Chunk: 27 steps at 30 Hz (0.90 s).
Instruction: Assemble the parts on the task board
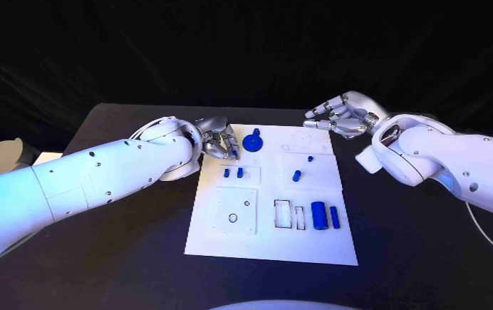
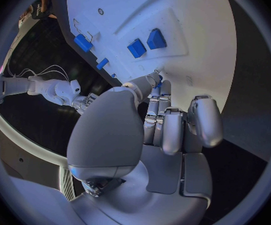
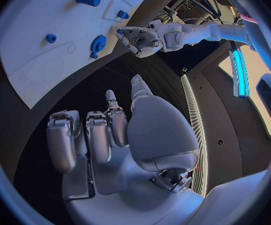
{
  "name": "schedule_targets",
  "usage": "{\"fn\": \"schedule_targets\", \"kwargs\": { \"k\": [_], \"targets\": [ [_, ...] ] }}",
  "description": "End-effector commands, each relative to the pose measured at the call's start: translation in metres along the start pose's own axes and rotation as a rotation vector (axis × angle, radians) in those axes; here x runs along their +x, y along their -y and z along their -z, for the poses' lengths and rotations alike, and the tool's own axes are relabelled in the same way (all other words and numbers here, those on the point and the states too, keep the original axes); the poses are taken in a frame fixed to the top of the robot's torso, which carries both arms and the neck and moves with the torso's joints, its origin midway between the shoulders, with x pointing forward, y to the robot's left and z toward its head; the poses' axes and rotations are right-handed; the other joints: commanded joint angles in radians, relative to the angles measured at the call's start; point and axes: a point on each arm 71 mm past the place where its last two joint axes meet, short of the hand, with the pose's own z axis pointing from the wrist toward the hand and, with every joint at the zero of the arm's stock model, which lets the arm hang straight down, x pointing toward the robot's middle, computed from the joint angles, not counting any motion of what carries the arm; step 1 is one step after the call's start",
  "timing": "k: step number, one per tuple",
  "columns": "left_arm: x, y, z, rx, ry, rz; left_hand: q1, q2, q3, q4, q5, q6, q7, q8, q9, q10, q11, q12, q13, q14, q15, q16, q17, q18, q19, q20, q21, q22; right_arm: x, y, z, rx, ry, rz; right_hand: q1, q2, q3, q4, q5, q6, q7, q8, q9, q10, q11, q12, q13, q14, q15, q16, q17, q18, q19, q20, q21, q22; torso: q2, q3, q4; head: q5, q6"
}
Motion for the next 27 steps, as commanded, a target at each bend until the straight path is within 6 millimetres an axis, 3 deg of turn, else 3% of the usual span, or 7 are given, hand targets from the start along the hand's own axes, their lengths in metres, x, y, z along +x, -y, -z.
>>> {"fn": "schedule_targets", "kwargs": {
  "k": [1,27],
  "targets": [
    [0.0053,0.0015,-0.0014,-0.001,-0.038,-0.013,-0.01,0.0,0.002,-0.004,0.001,0.006,0.001,-0.005,0.001,0.007,-0.002,-0.005,0.0,0.044,0.002,0.002,-0.002,-0.016,0.014,0.004,0.003,0.001,0.0012,-0.0014,-0.0001,-0.012,-0.005,0.002,0.001,0.011,-0.008,0.0,-0.001,0.003,0.0,-0.002,0.001,0.015,-0.005,0.005,0.153,0.096,-0.005,-0.004,0.231,0.002,0.068,-0.002,-0.004,0.202,0.0,0.0,-0.0011,0.001,0.001],
    [0.0109,0.0045,-0.0045,-0.001,-0.062,-0.044,-0.016,-0.001,0.0,-0.004,0.0,0.009,-0.002,-0.007,0.001,0.012,-0.004,-0.009,0.001,0.044,0.001,0.002,-0.003,-0.015,0.014,0.004,0.002,0.001,0.0018,-0.0015,-0.0006,-0.013,-0.009,0.001,0.001,0.011,-0.008,0.0,-0.001,0.003,0.0,-0.002,0.001,0.015,-0.005,0.005,0.153,0.096,-0.005,-0.004,0.231,0.002,0.068,-0.002,-0.004,0.202,0.0,0.0005,-0.0003,0.002,0.003]
  ]
}}
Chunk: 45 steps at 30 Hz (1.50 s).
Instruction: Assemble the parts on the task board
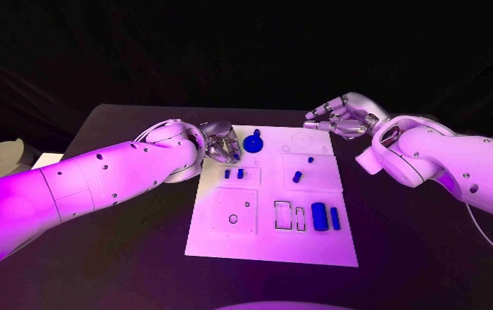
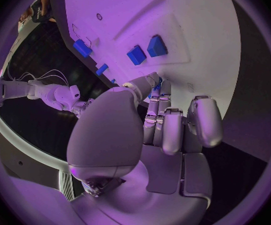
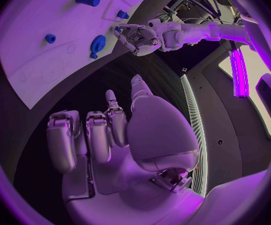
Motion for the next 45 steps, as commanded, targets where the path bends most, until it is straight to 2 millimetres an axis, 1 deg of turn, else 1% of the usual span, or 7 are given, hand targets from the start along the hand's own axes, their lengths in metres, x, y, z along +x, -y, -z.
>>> {"fn": "schedule_targets", "kwargs": {
  "k": [1,21,23,25,28,38,45],
  "targets": [
    [0.0042,0.0018,-0.0008,0.0,-0.034,-0.013,-0.009,0.0,0.0,-0.004,0.0,0.009,-0.002,-0.003,0.001,0.008,0.0,-0.005,0.0,0.044,0.001,0.002,0.0,-0.016,0.014,0.004,0.002,0.001,0.0012,-0.0011,-0.0001,-0.011,-0.008,0.002,0.001,0.011,-0.008,0.0,-0.001,0.003,0.0,-0.002,0.001,0.015,-0.005,0.005,0.153,0.096,-0.005,-0.004,0.23,0.002,0.068,-0.002,-0.004,0.202,0.0,-0.0002,0.0,0.0,-0.001],
    [0.0058,0.0052,-0.0022,0.012,-0.039,-0.013,-0.013,0.006,-0.003,-0.011,0.0,0.026,-0.01,-0.004,0.003,0.027,-0.008,-0.011,0.004,0.044,-0.005,0.004,0.0,-0.015,0.013,-0.001,0.001,0.002,0.0011,-0.0006,0.0001,-0.008,-0.011,0.001,0.003,0.012,-0.011,0.001,-0.002,0.003,0.0,-0.002,0.001,0.015,-0.005,0.004,0.153,0.096,-0.005,-0.004,0.229,0.002,0.068,-0.002,-0.004,0.202,0.0,-0.0001,0.0002,-0.001,0.001],
    [0.0059,0.0051,-0.0022,0.011,-0.039,-0.014,-0.016,0.005,-0.004,-0.012,0.0,0.02,-0.008,-0.009,0.001,0.023,-0.006,-0.017,0.004,0.044,-0.005,0.004,-0.001,-0.015,0.013,-0.001,0.0,0.001,0.0011,-0.0006,0.0001,-0.008,-0.011,0.001,0.003,0.012,-0.011,0.001,-0.002,0.003,0.0,-0.002,0.001,0.015,-0.005,0.004,0.153,0.096,-0.005,-0.004,0.229,0.002,0.068,-0.002,-0.004,0.202,0.0,-0.0003,0.0001,-0.001,0.001],
    [0.006,0.005,-0.0023,0.008,-0.041,-0.014,-0.02,0.002,-0.004,-0.014,0.001,-0.001,-0.004,-0.025,-0.004,0.014,-0.002,-0.028,0.002,0.043,-0.002,0.004,-0.003,-0.015,0.012,0.0,-0.002,0.0,0.0011,-0.0005,0.0001,-0.007,-0.011,0.001,0.003,0.012,-0.011,0.001,-0.002,0.003,0.0,-0.002,0.001,0.015,-0.005,0.004,0.153,0.096,-0.005,-0.004,0.229,0.002,0.068,-0.002,-0.004,0.202,0.0,-0.0006,0.0002,-0.001,0.0],
    [0.0062,0.0043,-0.0024,0.002,-0.044,-0.015,-0.027,-0.004,-0.005,-0.015,0.001,-0.017,0.001,-0.04,-0.009,0.0,0.004,-0.042,-0.001,0.042,0.003,0.002,-0.008,-0.014,0.01,0.002,-0.008,-0.005,0.0011,-0.0005,0.0001,-0.007,-0.012,0.001,0.003,0.012,-0.011,0.001,-0.002,0.003,0.0,-0.002,0.001,0.015,-0.005,0.004,0.153,0.096,-0.005,-0.004,0.229,0.002,0.068,-0.002,-0.004,0.202,0.0,0.0,0.0003,0.0,-0.001],
    [0.0072,0.0027,-0.0021,-0.013,-0.06,-0.021,-0.046,-0.021,-0.015,-0.013,0.0,-0.027,0.012,-0.059,-0.012,-0.031,0.018,-0.068,-0.008,0.038,0.013,-0.004,-0.027,-0.009,0.003,0.011,-0.032,-0.026,0.0008,-0.0004,0.0002,-0.007,-0.01,0.0,0.003,0.012,-0.011,0.001,-0.002,0.003,0.0,-0.002,0.001,0.015,-0.005,0.004,0.153,0.096,-0.005,-0.004,0.229,0.002,0.068,-0.002,-0.004,0.202,0.0,-0.0003,0.0005,-0.001,-0.001],
    [0.0063,0.0016,-0.0017,-0.017,-0.051,-0.024,-0.052,-0.026,-0.021,-0.011,-0.001,-0.032,0.016,-0.066,-0.013,-0.033,0.02,-0.072,-0.007,0.036,0.016,-0.006,-0.032,-0.008,0.001,0.014,-0.039,-0.032,0.0005,-0.0004,0.0001,-0.009,-0.006,-0.001,0.003,0.012,-0.011,0.001,-0.002,0.003,0.0,-0.002,0.001,0.015,-0.005,0.004,0.153,0.096,-0.005,-0.004,0.229,0.002,0.068,-0.002,-0.004,0.202,0.0,-0.0003,0.0002,-0.001,-0.001]
  ]
}}
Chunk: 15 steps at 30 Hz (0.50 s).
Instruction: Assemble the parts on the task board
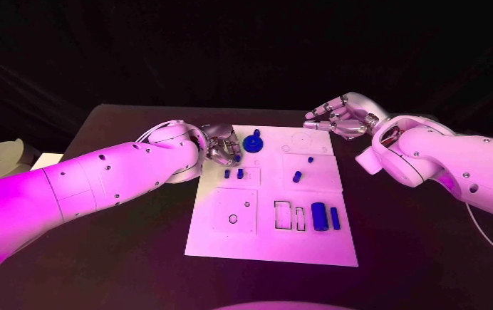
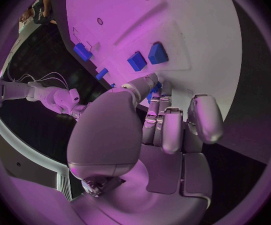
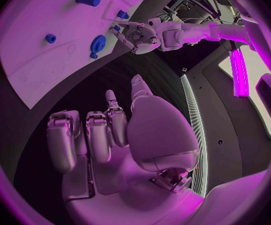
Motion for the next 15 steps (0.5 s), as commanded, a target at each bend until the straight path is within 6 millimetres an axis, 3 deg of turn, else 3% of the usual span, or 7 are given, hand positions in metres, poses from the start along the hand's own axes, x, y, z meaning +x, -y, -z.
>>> {"fn": "schedule_targets", "kwargs": {
  "k": [1,8,15],
  "targets": [
    [0.0015,-0.0003,0.0001,-0.006,-0.013,-0.01,-0.015,-0.007,-0.013,0.002,-0.002,-0.012,0.005,-0.011,-0.001,-0.006,0.002,-0.007,-0.001,0.036,0.009,-0.007,-0.005,-0.008,0.001,0.007,-0.008,-0.003,0.0006,-0.0008,0.0,-0.01,-0.003,0.0,-0.001,0.008,-0.004,-0.001,-0.002,0.003,0.0,-0.002,0.001,0.014,-0.005,0.003,0.152,0.096,-0.005,-0.004,0.229,0.002,0.067,-0.002,-0.005,0.201,0.0,-0.0003,-0.0001,-0.001,0.0],
    [0.0001,-0.0025,0.001,-0.013,0.0,-0.008,-0.017,-0.01,-0.026,0.003,0.0,-0.057,0.007,-0.041,-0.005,-0.012,0.003,-0.016,0.0,0.035,0.011,-0.008,-0.011,-0.006,0.002,0.011,-0.015,-0.007,-0.0015,0.0002,0.0002,-0.006,0.016,0.006,-0.001,0.008,-0.006,-0.001,-0.002,0.003,0.0,-0.002,0.001,0.011,-0.005,-0.004,0.149,0.095,-0.005,-0.007,0.226,0.003,0.065,-0.002,-0.007,0.197,0.001,-0.0002,-0.0001,-0.002,0.001],
    [-0.0023,-0.0069,0.0029,-0.021,0.018,-0.004,-0.012,-0.011,-0.041,0.002,0.0,-0.113,0.012,-0.045,-0.006,-0.041,0.008,-0.035,-0.005,0.034,0.015,-0.009,-0.017,-0.003,0.0,0.014,-0.03,-0.02,-0.0035,0.0025,0.0003,0.003,0.022,0.011,0.0,0.007,-0.009,-0.001,-0.001,0.002,0.0,-0.002,0.001,0.008,-0.005,-0.012,0.144,0.094,-0.005,-0.009,0.223,0.003,0.064,-0.002,-0.008,0.195,0.001,-0.0008,-0.0004,-0.004,0.0]
  ]
}}
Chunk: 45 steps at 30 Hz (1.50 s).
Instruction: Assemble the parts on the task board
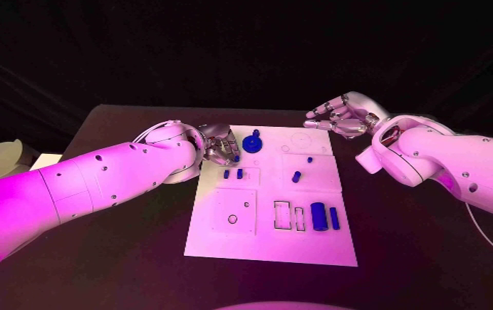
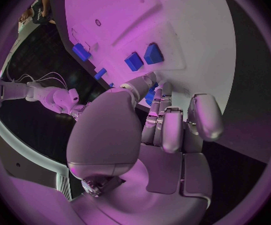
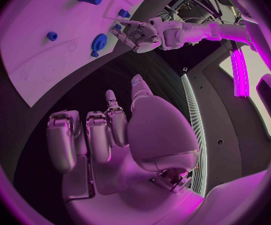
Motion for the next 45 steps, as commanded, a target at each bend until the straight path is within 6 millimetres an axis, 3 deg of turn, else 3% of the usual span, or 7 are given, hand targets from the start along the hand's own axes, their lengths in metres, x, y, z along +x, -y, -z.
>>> {"fn": "schedule_targets", "kwargs": {
  "k": [1,7,12,20,22,30,45],
  "targets": [
    [-0.001,-0.002,0.001,-0.008,0.012,-0.003,-0.003,-0.003,-0.013,-0.001,0.0,-0.027,0.0,-0.004,-0.001,-0.019,0.0,-0.011,-0.002,0.034,0.007,-0.003,-0.003,-0.003,-0.001,0.007,-0.014,-0.009,-0.001,0.001,0.0,0.0,0.006,0.009,0.0,0.007,-0.006,0.002,-0.001,0.002,0.0,-0.002,0.001,0.008,-0.005,-0.007,0.144,0.094,-0.005,-0.005,0.223,0.003,0.064,-0.002,-0.004,0.195,0.0,-0.0004,0.0,-0.002,0.0],
    [-0.005,-0.009,0.006,-0.005,0.042,0.027,0.003,0.001,-0.056,-0.001,0.0,-0.073,-0.021,-0.002,0.0,-0.081,0.008,-0.021,-0.007,0.033,0.013,-0.002,-0.007,0.006,-0.011,0.01,-0.061,-0.051,-0.003,0.005,0.0,0.018,-0.001,0.03,0.015,0.012,-0.016,-0.002,0.0,0.002,0.0,-0.002,0.001,-0.045,-0.006,-0.129,0.079,0.092,-0.006,-0.011,0.217,0.006,0.058,-0.003,-0.01,0.186,0.0,-0.0007,-0.0003,-0.003,0.001],
    [-0.015,-0.018,0.015,0.02,0.105,0.147,0.016,0.016,-0.102,0.001,0.001,-0.069,-0.012,0.001,0.002,-0.122,0.015,-0.017,-0.006,0.033,0.018,0.0,-0.008,0.01,-0.014,0.016,-0.086,-0.072,-0.005,0.009,0.0,0.032,-0.012,0.089,0.093,0.036,-0.011,-0.03,-0.008,0.019,-0.007,0.001,0.003,-0.253,-0.015,-0.661,-0.239,0.084,-0.015,-0.035,0.186,0.017,0.032,-0.012,-0.038,0.141,-0.001,0.0002,-0.0008,-0.003,0.005],
    [-0.033,-0.037,0.035,0.094,0.238,0.691,0.035,0.068,-0.07,0.014,0.005,0.004,0.018,0.028,0.008,-0.068,0.018,0.025,0.0,0.029,0.022,0.0,-0.011,0.025,-0.038,0.02,-0.162,-0.138,-0.001,0.009,0.001,0.012,-0.081,0.331,0.245,0.041,0.052,-0.063,-0.007,0.061,0.001,-0.004,0.002,-0.341,-0.006,-1.145,-0.7,0.08,-0.005,-0.056,0.165,0.024,0.018,-0.008,-0.06,0.111,-0.001,0.0005,-0.0014,-0.011,0.015],
    [-0.034,-0.04,0.04,0.115,0.257,0.9,0.033,0.075,-0.048,0.02,0.004,0.023,0.021,0.035,0.008,-0.043,0.017,0.041,0.001,-0.006,0.02,-0.05,-0.12,0.045,-0.078,0.02,-0.264,-0.225,0.003,0.006,0.0,-0.001,-0.102,0.421,0.263,0.025,0.076,-0.064,-0.01,0.075,-0.007,-0.009,0.0,-0.312,0.002,-1.212,-0.811,0.08,0.002,-0.059,0.162,0.025,0.018,-0.005,-0.061,0.11,0.0,-0.0005,-0.0022,-0.02,0.021],
    [-0.025,-0.05,0.057,0.157,0.271,1.467,-0.04,0.099,-0.071,0.074,0.0,0.058,0.009,0.057,0.008,0.002,0.001,0.113,0.019,-0.151,0.015,-0.21,-0.418,0.091,-0.222,0.018,-0.543,-0.45,0.017,0.001,-0.001,-0.016,-0.137,0.722,0.273,-0.01,0.15,-0.047,-0.107,0.086,-0.015,-0.013,-0.005,-0.296,0.003,-1.282,-0.982,0.076,0.001,-0.081,0.134,0.034,0.003,-0.002,-0.086,0.074,-0.002,-0.002,0.0031,-0.059,0.031],
    [-0.012,-0.041,0.084,0.237,0.266,1.563,-0.026,0.097,-0.09,0.05,0.001,0.049,0.006,0.061,0.004,-0.001,-0.005,0.16,0.034,-0.164,0.01,-0.217,-0.443,0.09,-0.234,0.013,-0.567,-0.468,0.043,0.003,-0.001,-0.015,-0.225,0.872,0.255,-0.059,0.243,-0.015,-0.12,0.102,-0.022,-0.011,-0.004,-0.293,0.002,-1.282,-1.115,0.074,-0.006,-0.095,0.112,0.036,0.001,-0.006,-0.099,0.058,0.0,-0.0021,0.0007,-0.073,0.034]
  ]
}}
